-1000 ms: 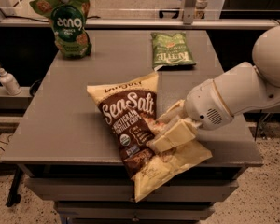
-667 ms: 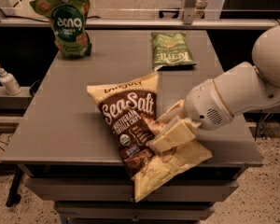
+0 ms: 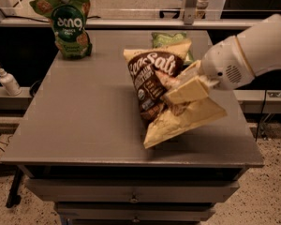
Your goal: Move brown chip bag near green rice chip bag
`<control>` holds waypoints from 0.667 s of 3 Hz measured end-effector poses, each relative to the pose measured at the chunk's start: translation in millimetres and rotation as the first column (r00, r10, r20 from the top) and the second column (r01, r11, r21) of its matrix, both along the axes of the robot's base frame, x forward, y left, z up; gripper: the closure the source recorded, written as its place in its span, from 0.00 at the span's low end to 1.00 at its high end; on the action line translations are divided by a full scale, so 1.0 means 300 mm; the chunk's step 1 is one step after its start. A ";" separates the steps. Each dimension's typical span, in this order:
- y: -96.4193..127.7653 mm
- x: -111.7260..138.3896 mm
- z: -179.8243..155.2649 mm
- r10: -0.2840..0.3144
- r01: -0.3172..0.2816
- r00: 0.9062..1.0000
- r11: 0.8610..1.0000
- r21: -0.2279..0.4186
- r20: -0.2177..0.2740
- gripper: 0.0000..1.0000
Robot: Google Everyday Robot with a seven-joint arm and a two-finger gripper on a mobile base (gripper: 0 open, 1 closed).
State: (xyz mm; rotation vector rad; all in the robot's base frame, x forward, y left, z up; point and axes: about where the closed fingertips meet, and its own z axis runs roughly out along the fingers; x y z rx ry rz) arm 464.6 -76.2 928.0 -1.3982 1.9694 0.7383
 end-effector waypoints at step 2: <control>-0.001 0.017 0.052 -0.005 0.004 0.999 1.000 0.007 0.034 1.00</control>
Offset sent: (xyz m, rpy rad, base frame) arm 0.0052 -0.0004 0.0155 0.0070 -0.0335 -0.0048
